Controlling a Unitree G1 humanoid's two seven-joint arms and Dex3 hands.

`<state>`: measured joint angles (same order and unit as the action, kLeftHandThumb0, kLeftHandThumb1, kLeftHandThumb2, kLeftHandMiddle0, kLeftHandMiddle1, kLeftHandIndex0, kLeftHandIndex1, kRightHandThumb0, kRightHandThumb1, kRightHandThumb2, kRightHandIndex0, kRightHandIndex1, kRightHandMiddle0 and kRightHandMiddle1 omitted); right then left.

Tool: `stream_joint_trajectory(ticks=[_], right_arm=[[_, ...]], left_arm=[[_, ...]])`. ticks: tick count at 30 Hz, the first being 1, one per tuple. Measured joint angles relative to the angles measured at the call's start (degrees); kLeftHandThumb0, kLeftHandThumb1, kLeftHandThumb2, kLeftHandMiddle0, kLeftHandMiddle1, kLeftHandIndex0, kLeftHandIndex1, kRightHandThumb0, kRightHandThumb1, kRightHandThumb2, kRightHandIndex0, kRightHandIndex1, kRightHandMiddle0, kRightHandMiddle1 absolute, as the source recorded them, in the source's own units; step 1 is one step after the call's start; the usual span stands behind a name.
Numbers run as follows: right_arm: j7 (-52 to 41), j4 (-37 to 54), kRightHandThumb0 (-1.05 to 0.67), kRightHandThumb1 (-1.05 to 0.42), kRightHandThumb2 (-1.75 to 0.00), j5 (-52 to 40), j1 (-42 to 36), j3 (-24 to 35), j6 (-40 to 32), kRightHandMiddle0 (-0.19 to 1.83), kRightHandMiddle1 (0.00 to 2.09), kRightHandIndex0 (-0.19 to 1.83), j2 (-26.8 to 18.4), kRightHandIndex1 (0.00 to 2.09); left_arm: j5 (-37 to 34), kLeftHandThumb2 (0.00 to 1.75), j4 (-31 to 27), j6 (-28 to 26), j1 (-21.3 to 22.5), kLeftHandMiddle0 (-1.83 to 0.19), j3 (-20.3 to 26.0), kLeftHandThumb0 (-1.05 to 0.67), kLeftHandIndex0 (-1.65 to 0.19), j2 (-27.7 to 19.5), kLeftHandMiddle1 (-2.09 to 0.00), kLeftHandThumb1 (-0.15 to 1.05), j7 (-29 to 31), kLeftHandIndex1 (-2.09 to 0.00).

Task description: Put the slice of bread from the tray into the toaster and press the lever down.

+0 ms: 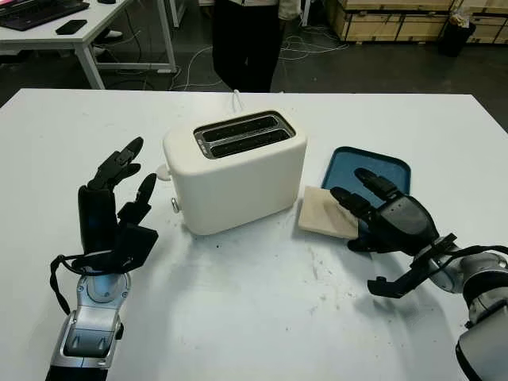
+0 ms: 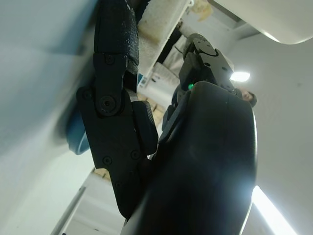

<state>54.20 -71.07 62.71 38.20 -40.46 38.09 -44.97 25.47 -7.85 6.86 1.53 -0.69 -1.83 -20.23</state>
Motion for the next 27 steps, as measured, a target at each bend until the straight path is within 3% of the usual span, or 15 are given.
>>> stream_joint_trajectory(ticks=[9,13,14,16,17,18,20,24,27], right_arm=[[0.0,-0.1,-0.79,-0.92,-0.35,0.1,1.5,-2.6,-2.5,0.14,0.0,0.05,1.5,0.02],[1.8,-0.2,-0.67,-0.92,-0.42,1.7,2.8,-5.1,-4.9,0.19,0.02,0.15,2.4,0.06],[2.3,-0.2,-0.62,-0.92,-0.5,1.9,2.8,-5.5,-5.2,0.24,0.04,0.22,2.6,0.14],[3.3,-0.4,-0.52,-0.92,-0.62,2.3,3.0,-6.3,-5.3,0.36,0.06,0.12,2.7,0.86],[4.0,-0.4,-0.48,-0.92,-0.67,2.5,3.1,-6.7,-5.3,0.4,0.21,0.08,2.7,1.29],[4.7,-0.4,-0.47,-0.92,-0.68,2.7,3.1,-7.1,-5.3,0.29,0.6,0.08,2.7,1.51],[5.3,-0.5,-0.49,-0.92,-0.68,2.8,3.1,-7.4,-5.2,0.11,1.3,0.19,2.7,1.7],[6.0,-0.6,-0.58,-0.92,-0.78,2.8,3.6,-7.4,-4.4,0.01,1.7,0.29,2.7,1.74],[7.7,-0.6,-0.67,-0.92,-0.88,2.8,3.8,-7.5,-4.2,0.14,1.74,0.56,2.7,1.75]], left_arm=[[0.1,0.33,0.0,0.0,0.0,-0.32,-0.1,-0.38,-0.64,0.0,-0.94,0.92,0.0,-0.01],[0.2,0.33,-0.1,0.0,0.0,-0.33,-0.1,-0.38,-0.64,0.0,-0.93,0.92,0.0,-0.01],[0.2,0.33,-0.1,0.0,0.0,-0.33,-0.1,-0.38,-0.64,0.0,-0.93,0.92,0.0,-0.01],[0.2,0.34,-0.1,0.0,0.0,-0.33,-0.1,-0.38,-0.64,0.0,-0.93,0.92,0.0,-0.01],[0.3,0.33,-0.1,0.0,0.0,-0.34,-0.1,-0.39,-0.64,0.0,-0.93,0.92,0.0,-0.01],[0.3,0.34,-0.1,0.0,0.0,-0.34,-0.1,-0.39,-0.64,0.0,-0.93,0.92,0.0,-0.01],[0.3,0.34,-0.2,0.0,0.0,-0.34,-0.1,-0.39,-0.64,-0.1,-0.92,0.92,0.0,-0.01],[0.1,0.34,-0.3,0.0,0.0,-0.33,-0.1,-0.38,-0.64,0.0,-0.92,0.92,0.0,0.0],[0.1,0.34,-0.3,0.0,0.0,-0.34,-0.1,-0.38,-0.64,0.0,-0.92,0.92,0.0,-0.01]])
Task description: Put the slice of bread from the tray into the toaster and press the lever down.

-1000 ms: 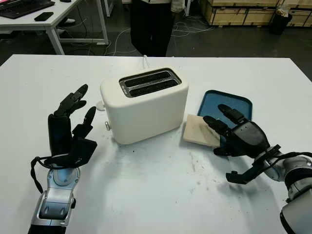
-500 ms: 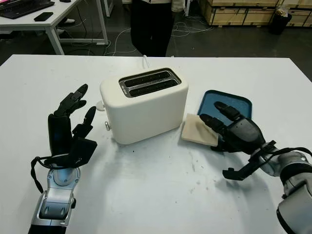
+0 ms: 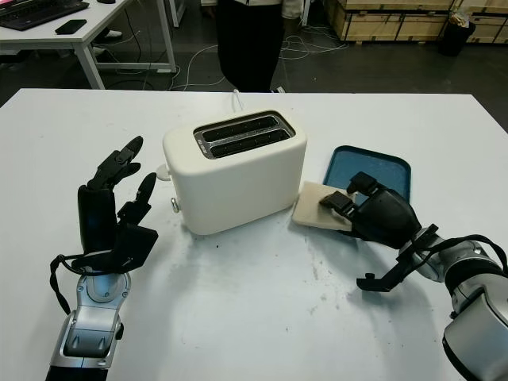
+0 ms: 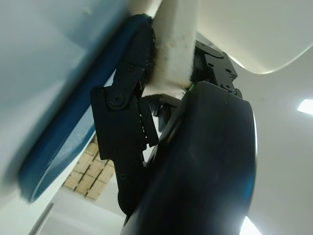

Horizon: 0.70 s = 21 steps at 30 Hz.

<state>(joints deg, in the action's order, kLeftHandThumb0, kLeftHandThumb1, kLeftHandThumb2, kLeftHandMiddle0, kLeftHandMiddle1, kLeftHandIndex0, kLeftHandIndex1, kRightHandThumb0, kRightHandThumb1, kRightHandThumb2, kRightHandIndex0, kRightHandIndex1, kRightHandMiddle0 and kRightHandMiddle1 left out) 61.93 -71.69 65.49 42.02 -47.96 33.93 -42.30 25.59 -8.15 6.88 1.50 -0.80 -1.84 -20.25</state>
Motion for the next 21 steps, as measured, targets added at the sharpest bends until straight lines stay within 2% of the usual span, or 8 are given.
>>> stream_joint_trajectory(ticks=[3,5,9,13,16,18,21], right_arm=[[1.6,0.0,-0.71,-0.92,-0.93,0.2,0.1,-0.5,-0.1,0.3,1.74,0.82,0.0,1.75],[2.6,0.0,-0.7,-0.92,-0.93,0.5,0.1,-0.9,-0.3,0.33,1.75,0.95,0.0,1.75],[4.3,0.0,-0.61,-0.92,-0.89,0.5,0.1,-0.9,-1.1,0.21,1.75,1.11,0.1,1.75],[4.7,0.0,-0.6,-0.92,-0.96,-1.2,0.0,0.9,-0.8,0.05,1.75,1.15,0.7,1.75],[-1.5,0.0,-0.63,-0.92,-0.99,-6.0,0.0,4.6,2.2,0.04,1.75,1.2,0.9,1.75],[-7.7,0.2,-0.64,-0.92,-1.0,-9.1,0.0,6.9,3.8,0.15,1.75,1.32,0.9,1.75],[-16.7,1.2,-0.67,-0.92,-0.97,-13.1,0.1,10.2,6.1,0.35,1.75,1.35,0.6,1.75]], left_arm=[[0.2,0.33,-0.1,0.0,0.0,-0.34,-0.1,-0.38,-0.64,0.0,-0.92,0.92,0.0,-0.01],[0.6,0.33,-0.1,0.0,0.0,-0.35,-0.1,-0.38,-0.65,0.0,-0.92,0.92,0.0,-0.01],[0.7,0.33,-0.1,0.0,0.0,-0.34,-0.1,-0.38,-0.64,0.0,-0.91,0.92,0.0,0.0],[0.7,0.33,-0.1,0.0,0.0,-0.34,-0.1,-0.39,-0.64,0.0,-0.9,0.92,0.0,-0.01],[0.4,0.33,-0.1,0.0,0.0,-0.34,-0.1,-0.39,-0.64,0.1,-0.9,0.92,0.0,0.0],[0.4,0.33,-0.1,0.0,0.0,-0.34,-0.1,-0.39,-0.64,0.1,-0.9,0.92,0.0,0.0],[0.0,0.34,-0.1,0.0,-0.1,-0.33,-0.1,-0.38,-0.63,0.2,-0.91,0.92,0.0,0.0]])
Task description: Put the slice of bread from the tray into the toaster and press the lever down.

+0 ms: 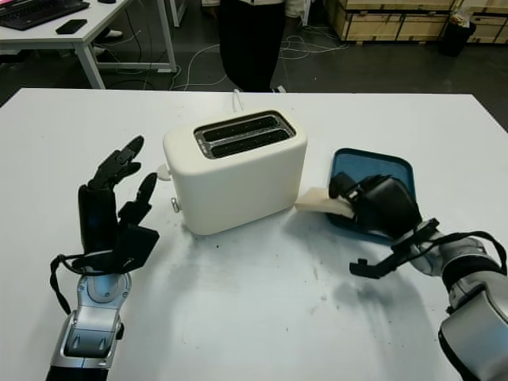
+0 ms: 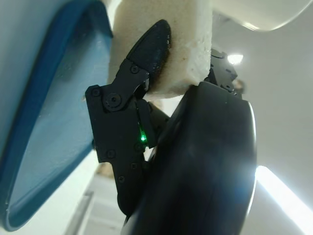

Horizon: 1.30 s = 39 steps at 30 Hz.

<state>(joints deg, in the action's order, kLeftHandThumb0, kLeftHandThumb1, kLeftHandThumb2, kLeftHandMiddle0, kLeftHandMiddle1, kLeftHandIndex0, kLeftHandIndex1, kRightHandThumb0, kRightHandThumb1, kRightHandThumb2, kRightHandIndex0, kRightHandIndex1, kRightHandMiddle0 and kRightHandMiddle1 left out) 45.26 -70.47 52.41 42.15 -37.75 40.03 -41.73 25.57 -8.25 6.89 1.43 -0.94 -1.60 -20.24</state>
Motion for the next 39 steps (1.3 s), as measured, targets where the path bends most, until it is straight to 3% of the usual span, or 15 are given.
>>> stream_joint_trajectory(ticks=[5,10,15,18,25,31,35,39], right_arm=[[-13.8,3.0,-0.7,-0.92,-0.98,-6.1,0.7,5.3,2.1,0.58,1.75,1.42,-1.3,1.75],[-27.1,5.2,-0.71,-0.92,-0.97,-11.6,1.0,9.7,3.8,0.61,1.75,1.22,-2.6,1.75],[-47.8,5.2,-0.81,-0.92,-0.86,-23.1,1.0,16.3,5.0,0.83,1.75,1.27,-2.7,1.75],[-61.6,5.5,-0.81,-0.92,-0.78,-30.9,1.0,20.8,3.6,0.81,1.75,1.17,-2.7,1.75],[-78.5,8.4,-0.8,-0.92,-0.69,-39.9,2.8,28.3,-1.2,0.84,1.75,1.1,-3.8,1.75],[-85.5,9.9,-0.79,-0.92,-0.63,-43.4,6.3,32.8,-5.4,0.68,1.75,0.92,-6.0,1.75],[-86.5,10.7,-0.8,-0.92,-0.58,-44.3,7.9,33.9,-8.3,0.69,1.75,0.92,-6.3,1.75],[-87.7,11.6,-0.68,-0.92,-0.57,-44.5,9.3,35.0,-9.3,0.67,1.75,0.88,-6.6,1.75]], left_arm=[[0.1,0.34,0.0,0.0,0.0,-0.34,0.0,-0.4,-0.64,0.0,-0.91,0.92,0.0,0.0],[0.5,0.34,0.0,-0.1,-0.1,-0.34,-0.1,-0.38,-0.63,0.0,-0.9,0.92,0.0,0.0],[0.4,0.34,0.0,-0.1,-0.1,-0.33,-0.1,-0.38,-0.63,0.0,-0.9,0.92,0.0,0.0],[0.4,0.34,0.0,-0.1,-0.1,-0.34,-0.1,-0.37,-0.63,0.0,-0.9,0.92,0.0,0.0],[0.7,0.33,0.0,-0.2,-0.1,-0.35,-0.1,-0.38,-0.64,0.0,-0.89,0.92,0.0,0.0],[0.7,0.34,0.0,-0.4,-0.1,-0.35,-0.1,-0.37,-0.64,0.0,-0.89,0.92,0.0,0.0],[0.6,0.33,0.0,-0.4,-0.1,-0.35,-0.1,-0.36,-0.64,0.0,-0.89,0.92,0.0,0.0],[0.6,0.32,0.0,-0.4,-0.1,-0.35,0.1,-0.37,-0.64,0.0,-0.9,0.92,0.0,-0.01]])
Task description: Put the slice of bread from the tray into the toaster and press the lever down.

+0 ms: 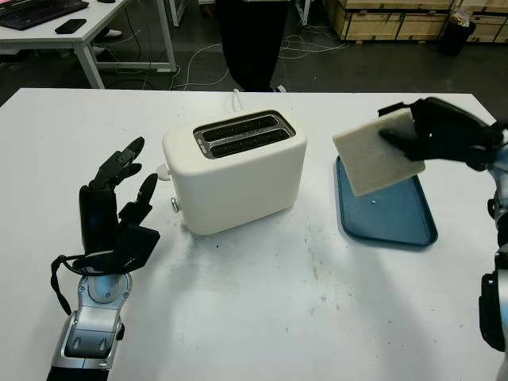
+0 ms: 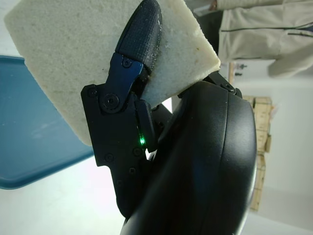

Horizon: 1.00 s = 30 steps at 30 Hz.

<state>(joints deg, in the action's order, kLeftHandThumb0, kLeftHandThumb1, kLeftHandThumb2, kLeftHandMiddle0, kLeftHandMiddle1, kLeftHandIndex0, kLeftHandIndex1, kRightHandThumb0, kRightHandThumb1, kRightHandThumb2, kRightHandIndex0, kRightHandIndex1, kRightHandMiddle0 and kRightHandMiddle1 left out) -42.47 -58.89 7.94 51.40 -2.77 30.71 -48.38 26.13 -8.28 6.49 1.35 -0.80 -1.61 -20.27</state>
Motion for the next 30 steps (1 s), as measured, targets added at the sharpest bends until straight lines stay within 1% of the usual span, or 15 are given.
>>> stream_joint_trajectory(ticks=[2,5,8,12,13,14,18,21,25,30], right_arm=[[0.1,1.0,-0.69,-0.92,-0.55,0.0,0.9,0.1,-1.5,0.68,1.75,0.9,-0.3,1.75],[0.5,3.2,-0.71,-0.92,-0.56,0.2,2.3,0.2,-2.8,0.62,1.75,0.86,-0.5,1.75],[0.5,4.6,-0.65,-0.92,-0.55,0.5,5.4,0.0,-3.3,0.56,1.75,0.82,-0.5,1.75],[0.8,5.4,-0.69,-0.92,-0.56,2.6,11.8,-1.3,-3.4,0.62,1.75,0.88,0.1,1.75],[0.8,5.3,-0.68,-0.92,-0.56,2.8,13.5,-1.7,-3.4,0.58,1.75,0.87,0.8,1.75],[0.7,4.9,-0.67,-0.92,-0.55,3.0,15.1,-2.2,-3.4,0.58,1.75,0.87,1.8,1.75],[4.2,4.1,-0.64,-0.92,-0.55,7.1,20.1,-5.4,-2.9,0.66,1.75,0.9,6.2,1.75],[7.2,4.0,-0.57,-0.92,-0.56,9.9,21.3,-7.5,-2.9,0.69,1.75,0.95,8.7,1.75],[4.5,0.9,-0.49,-0.92,-0.56,8.2,22.1,-7.4,-0.3,0.59,1.75,0.89,12.1,1.75],[3.3,-1.2,-0.44,-0.92,-0.56,8.2,23.2,-8.3,1.3,0.67,1.75,0.96,14.8,1.75]], left_arm=[[0.0,0.32,0.0,0.0,0.0,-0.36,0.0,-0.37,-0.65,0.0,-0.9,0.92,0.0,-0.01],[0.0,0.32,0.0,0.0,0.0,-0.36,0.1,-0.36,-0.64,0.0,-0.91,0.92,0.0,-0.01],[0.0,0.32,0.0,0.0,0.0,-0.35,0.1,-0.37,-0.64,0.0,-0.91,0.92,0.0,-0.01],[0.0,0.32,0.0,0.0,0.0,-0.35,0.1,-0.36,-0.64,-0.2,-0.91,0.92,0.0,-0.01],[0.0,0.32,0.0,0.0,0.0,-0.35,0.1,-0.37,-0.64,-0.2,-0.92,0.92,0.0,-0.01],[0.0,0.32,0.0,0.1,0.0,-0.35,0.1,-0.37,-0.64,-0.3,-0.92,0.92,0.0,-0.01],[0.0,0.32,0.0,0.1,0.0,-0.35,0.1,-0.36,-0.65,-0.3,-0.92,0.92,-0.1,-0.01],[0.0,0.32,0.0,0.1,0.0,-0.35,0.2,-0.38,-0.65,-0.4,-0.91,0.92,-0.1,-0.01],[-0.6,0.34,0.0,0.4,-0.1,-0.33,0.4,-0.36,-0.63,-0.4,-0.91,0.92,0.0,0.0],[-0.6,0.35,0.0,0.5,-0.4,-0.33,0.5,-0.36,-0.63,-0.7,-0.91,0.92,0.1,0.0]])
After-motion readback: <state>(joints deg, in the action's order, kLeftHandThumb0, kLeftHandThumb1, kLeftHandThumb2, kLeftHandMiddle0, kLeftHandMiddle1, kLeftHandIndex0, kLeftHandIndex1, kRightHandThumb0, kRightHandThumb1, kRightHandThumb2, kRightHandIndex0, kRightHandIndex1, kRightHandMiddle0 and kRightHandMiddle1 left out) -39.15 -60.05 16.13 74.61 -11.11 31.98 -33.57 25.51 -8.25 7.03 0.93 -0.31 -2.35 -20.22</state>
